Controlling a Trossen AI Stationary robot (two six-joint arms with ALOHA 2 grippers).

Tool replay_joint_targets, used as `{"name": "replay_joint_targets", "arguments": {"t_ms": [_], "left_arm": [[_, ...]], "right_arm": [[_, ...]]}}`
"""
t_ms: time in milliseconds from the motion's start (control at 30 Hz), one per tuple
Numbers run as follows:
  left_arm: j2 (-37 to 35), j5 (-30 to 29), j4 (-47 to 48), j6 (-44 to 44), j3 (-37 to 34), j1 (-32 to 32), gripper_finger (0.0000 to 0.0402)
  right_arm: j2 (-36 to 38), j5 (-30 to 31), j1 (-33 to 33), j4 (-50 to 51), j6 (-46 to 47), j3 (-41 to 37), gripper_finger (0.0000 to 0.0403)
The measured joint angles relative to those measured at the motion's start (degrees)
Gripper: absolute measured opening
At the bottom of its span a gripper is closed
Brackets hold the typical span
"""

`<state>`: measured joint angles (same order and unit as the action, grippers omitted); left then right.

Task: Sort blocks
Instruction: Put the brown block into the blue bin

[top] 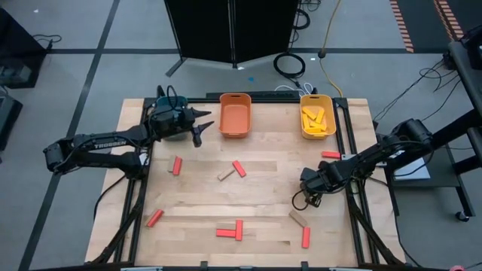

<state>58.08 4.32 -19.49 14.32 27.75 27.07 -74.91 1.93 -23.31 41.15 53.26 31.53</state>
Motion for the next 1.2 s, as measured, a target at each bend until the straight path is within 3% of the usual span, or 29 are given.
{"name": "replay_joint_targets", "arguments": {"t_ms": [133,233,333,433,633,833,1033,1200], "left_arm": [[0.8,1.7,-0.8,-1.0,0.0,0.1,0.0176],[2.4,10.7,-3.2,-3.7,0.0,0.9,0.0176],[5.7,20.3,-9.0,-8.9,0.0,1.0,0.0176],[10.7,25.6,-16.7,-12.5,0.0,0.0,0.0176],[27.0,27.0,-40.8,-20.2,0.0,-3.3,0.0176],[45.0,29.6,-71.1,-30.7,0.2,-4.7,0.0176],[50.2,29.8,-70.3,-31.4,4.4,-8.0,0.0176],[50.2,28.3,-69.2,-25.5,6.8,-10.4,0.0176]], "right_arm": [[2.1,-1.5,0.1,-1.8,-0.1,-0.2,0.0097],[4.1,-0.2,0.6,-3.4,-2.4,-0.1,0.0086],[5.9,4.8,1.4,-5.9,-4.1,-0.1,0.0088],[7.4,12.8,2.4,-11.1,-8.5,-0.1,0.0094],[8.4,23.0,5.7,-30.0,-26.1,-0.1,0.0097],[8.4,23.7,10.8,-47.3,-38.8,-0.1,0.0097],[8.0,23.2,14.6,-60.9,-48.2,0.0,0.0097],[6.0,23.1,16.8,-66.6,-51.4,0.0,0.0098]]}}
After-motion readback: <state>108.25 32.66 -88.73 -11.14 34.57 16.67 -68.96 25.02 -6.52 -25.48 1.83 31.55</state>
